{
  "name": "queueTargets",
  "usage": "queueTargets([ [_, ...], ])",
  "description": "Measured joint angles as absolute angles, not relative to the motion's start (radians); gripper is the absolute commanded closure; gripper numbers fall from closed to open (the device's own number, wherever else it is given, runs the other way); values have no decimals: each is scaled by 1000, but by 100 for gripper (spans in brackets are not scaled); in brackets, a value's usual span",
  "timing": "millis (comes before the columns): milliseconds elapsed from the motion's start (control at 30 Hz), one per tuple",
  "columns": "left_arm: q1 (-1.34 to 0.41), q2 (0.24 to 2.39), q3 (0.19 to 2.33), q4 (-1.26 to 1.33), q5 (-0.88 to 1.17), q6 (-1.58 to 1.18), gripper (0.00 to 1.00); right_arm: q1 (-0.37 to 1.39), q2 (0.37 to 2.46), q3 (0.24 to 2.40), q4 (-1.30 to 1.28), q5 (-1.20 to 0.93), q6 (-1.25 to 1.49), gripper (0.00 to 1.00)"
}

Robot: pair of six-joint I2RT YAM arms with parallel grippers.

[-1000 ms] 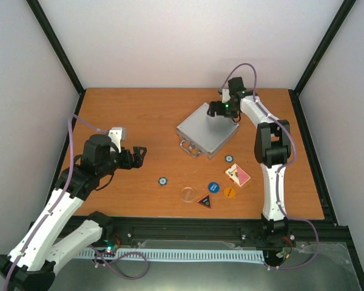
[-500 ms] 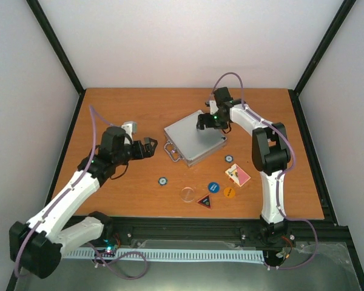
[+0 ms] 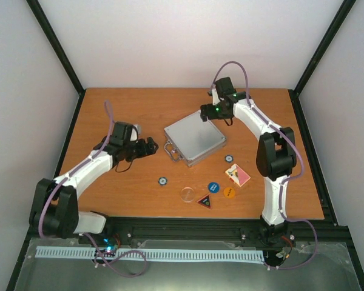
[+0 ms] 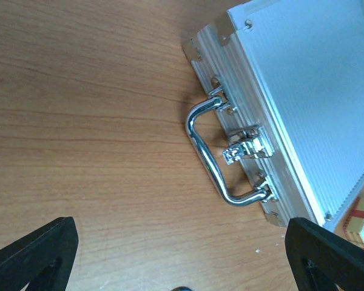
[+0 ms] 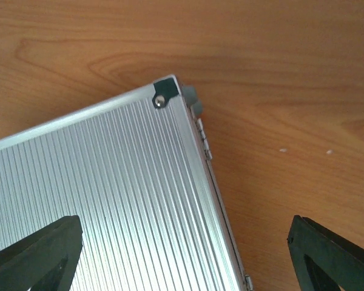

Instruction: Pack up texas hold em set

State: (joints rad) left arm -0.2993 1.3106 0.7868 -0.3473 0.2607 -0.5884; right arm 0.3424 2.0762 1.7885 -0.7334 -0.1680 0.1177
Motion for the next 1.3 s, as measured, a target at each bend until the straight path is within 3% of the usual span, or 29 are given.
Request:
queueTargets([
  [300,-311,1515,903,-427,253,-514,21,493,2047,1827,-785,81,68,5],
  [667,-340,1645,931,-394,270,-508,18,593,1916,1537,-737,219,65,5],
  [1300,-385,1831,1050,-233,212,-570,17,717,1850,1451,-690,361,57,5],
])
